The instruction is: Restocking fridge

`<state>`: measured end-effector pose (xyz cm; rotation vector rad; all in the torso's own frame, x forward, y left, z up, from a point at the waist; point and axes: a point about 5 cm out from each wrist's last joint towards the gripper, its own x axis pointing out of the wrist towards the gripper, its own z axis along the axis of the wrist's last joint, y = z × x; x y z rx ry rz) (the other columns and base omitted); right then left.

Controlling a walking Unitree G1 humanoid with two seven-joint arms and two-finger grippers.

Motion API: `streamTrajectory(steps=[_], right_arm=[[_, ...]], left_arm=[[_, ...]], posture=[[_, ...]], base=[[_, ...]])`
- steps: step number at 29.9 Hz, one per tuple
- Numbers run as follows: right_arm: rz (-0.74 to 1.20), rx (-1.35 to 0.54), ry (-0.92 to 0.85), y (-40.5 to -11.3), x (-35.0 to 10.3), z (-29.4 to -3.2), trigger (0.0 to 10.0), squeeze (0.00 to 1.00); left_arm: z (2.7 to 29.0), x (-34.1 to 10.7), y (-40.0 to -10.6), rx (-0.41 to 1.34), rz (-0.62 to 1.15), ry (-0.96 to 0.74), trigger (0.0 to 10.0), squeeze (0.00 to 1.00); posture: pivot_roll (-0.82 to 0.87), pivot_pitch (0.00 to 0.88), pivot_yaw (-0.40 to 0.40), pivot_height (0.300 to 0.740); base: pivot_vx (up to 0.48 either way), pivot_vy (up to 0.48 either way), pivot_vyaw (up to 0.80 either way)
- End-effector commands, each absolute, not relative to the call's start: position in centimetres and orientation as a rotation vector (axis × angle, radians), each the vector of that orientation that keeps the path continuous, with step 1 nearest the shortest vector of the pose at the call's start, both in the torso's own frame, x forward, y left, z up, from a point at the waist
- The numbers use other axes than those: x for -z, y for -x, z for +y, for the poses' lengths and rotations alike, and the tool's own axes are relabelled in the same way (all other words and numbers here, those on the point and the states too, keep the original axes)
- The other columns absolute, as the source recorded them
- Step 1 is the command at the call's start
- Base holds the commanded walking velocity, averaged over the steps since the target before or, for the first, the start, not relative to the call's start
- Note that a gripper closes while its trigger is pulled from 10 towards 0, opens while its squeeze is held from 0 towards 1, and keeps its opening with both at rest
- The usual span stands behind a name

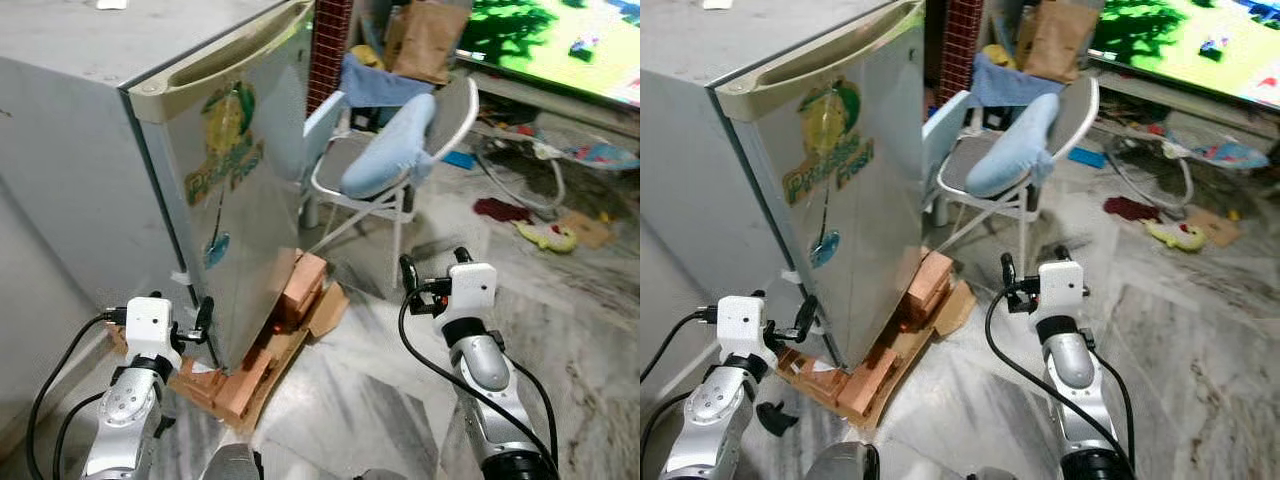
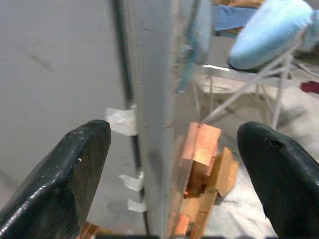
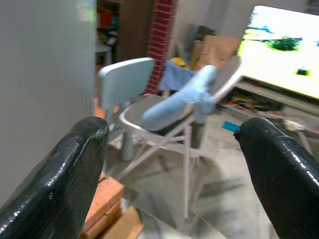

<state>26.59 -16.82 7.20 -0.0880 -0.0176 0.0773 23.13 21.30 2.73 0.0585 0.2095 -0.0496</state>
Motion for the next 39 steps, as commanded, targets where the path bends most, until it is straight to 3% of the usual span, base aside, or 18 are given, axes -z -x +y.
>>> streamTrajectory(steps=[1, 16, 24, 33, 39], right_arm=[[-0.004, -0.061, 0.097, -26.7, -7.1, -17.3, 10.0, 0.00], [-0.005, -0.054, 0.099, -26.8, -7.0, -17.4, 10.0, 0.00], [-0.005, -0.053, 0.108, -27.1, -7.2, -17.5, 10.0, 0.00], [0.021, -0.047, 0.126, -25.5, -6.7, -18.2, 10.0, 0.00], [0.022, -0.047, 0.133, -25.6, -6.8, -18.3, 10.0, 0.00]], left_arm=[[20.9, -3.1, -23.6, 0.075, 0.199, -0.060, 10.0, 0.00], [20.9, -3.3, -23.8, 0.080, 0.187, -0.081, 10.0, 0.00], [22.0, -4.3, -25.4, 0.036, 0.154, -0.095, 10.0, 0.00], [24.5, -5.9, -27.8, -0.090, 0.119, -0.102, 10.0, 0.00], [24.9, -6.4, -28.6, -0.143, 0.099, -0.119, 10.0, 0.00]], posture=[[0.03, 0.000, -0.066, 0.740], [0.03, 0.000, -0.065, 0.740], [0.02, 0.000, -0.078, 0.740], [-0.01, 0.028, -0.069, 0.740], [-0.02, 0.038, -0.071, 0.740]], base=[[0.000, 0.379, -0.80], [0.000, 0.101, -0.12], [0.000, 0.000, 0.00], [0.000, 0.000, -0.68], [0.000, 0.000, 0.00]])
